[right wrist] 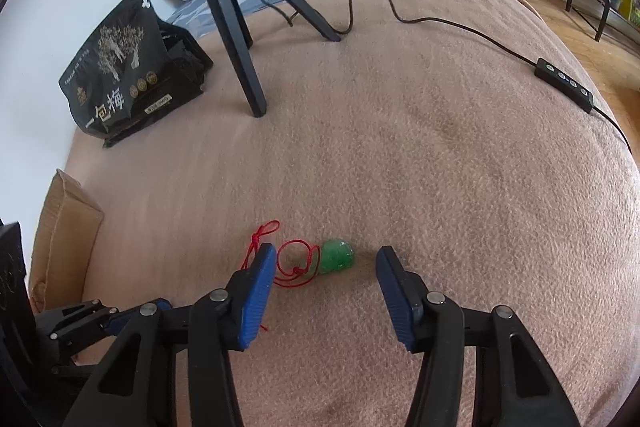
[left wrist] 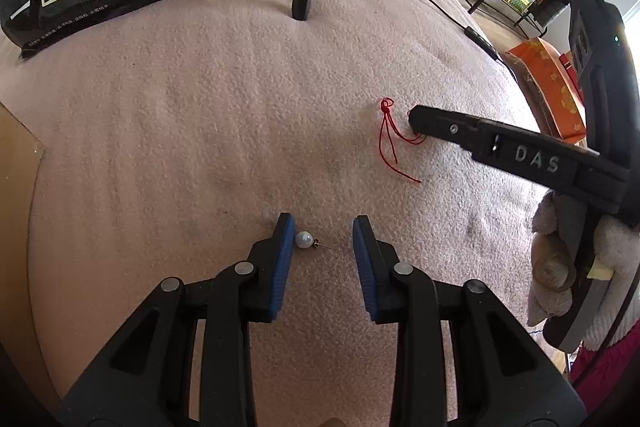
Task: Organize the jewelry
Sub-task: 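Close the left gripper on the pearl earring while the right gripper grasps the green jade charm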
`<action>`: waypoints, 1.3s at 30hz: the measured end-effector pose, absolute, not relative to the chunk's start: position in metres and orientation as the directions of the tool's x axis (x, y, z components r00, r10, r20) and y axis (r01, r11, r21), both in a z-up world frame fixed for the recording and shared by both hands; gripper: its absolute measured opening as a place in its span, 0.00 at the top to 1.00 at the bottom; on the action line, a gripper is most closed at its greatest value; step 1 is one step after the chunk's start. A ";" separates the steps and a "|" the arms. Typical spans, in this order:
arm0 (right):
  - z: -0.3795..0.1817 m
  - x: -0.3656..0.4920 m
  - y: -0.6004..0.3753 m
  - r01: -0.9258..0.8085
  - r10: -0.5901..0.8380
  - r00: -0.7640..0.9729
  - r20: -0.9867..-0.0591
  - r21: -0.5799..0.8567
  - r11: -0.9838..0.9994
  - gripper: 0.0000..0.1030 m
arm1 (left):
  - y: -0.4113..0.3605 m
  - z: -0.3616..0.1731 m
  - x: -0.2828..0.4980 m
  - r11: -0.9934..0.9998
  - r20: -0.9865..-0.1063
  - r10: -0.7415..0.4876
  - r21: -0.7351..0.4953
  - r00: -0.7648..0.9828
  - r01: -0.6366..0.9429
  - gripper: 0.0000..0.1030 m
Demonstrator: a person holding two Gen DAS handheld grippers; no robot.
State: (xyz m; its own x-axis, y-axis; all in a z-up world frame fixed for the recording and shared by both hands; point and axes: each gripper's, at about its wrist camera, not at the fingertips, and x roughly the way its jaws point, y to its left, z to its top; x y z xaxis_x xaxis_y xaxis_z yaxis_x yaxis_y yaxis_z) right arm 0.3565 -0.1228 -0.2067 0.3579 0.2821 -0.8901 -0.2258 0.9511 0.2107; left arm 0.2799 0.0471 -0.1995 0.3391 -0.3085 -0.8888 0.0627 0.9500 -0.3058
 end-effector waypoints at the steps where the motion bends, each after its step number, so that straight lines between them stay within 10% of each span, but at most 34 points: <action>1: -0.208 0.357 -0.122 -0.228 0.277 0.356 -0.892 0.205 0.952 0.46 | 0.047 -0.200 0.280 0.951 -0.890 -0.305 -0.304 0.340 0.060 0.73; 12: -0.214 0.357 -0.103 -0.275 0.171 0.385 -0.907 0.064 0.959 0.46 | 0.045 -0.202 0.279 0.967 -0.902 -0.253 -0.242 0.351 0.075 0.86; 23: -0.212 0.360 -0.113 -0.243 0.187 0.402 -0.897 0.092 0.966 0.82 | 0.049 -0.202 0.278 0.968 -0.899 -0.249 -0.240 0.359 0.071 0.91; 39: -0.200 0.356 -0.123 -0.231 0.243 0.425 -0.872 0.155 0.960 0.97 | 0.056 -0.196 0.277 0.964 -0.890 -0.261 -0.259 0.373 0.055 0.91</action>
State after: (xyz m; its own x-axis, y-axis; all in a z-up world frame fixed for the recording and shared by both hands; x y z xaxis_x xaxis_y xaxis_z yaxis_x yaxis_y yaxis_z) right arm 0.3562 -0.1231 -0.2003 0.4249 0.2429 -0.8720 -0.2313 0.9605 0.1548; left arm 0.2770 0.0563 -0.1956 0.3730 -0.2607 -0.8905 0.0550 0.9642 -0.2593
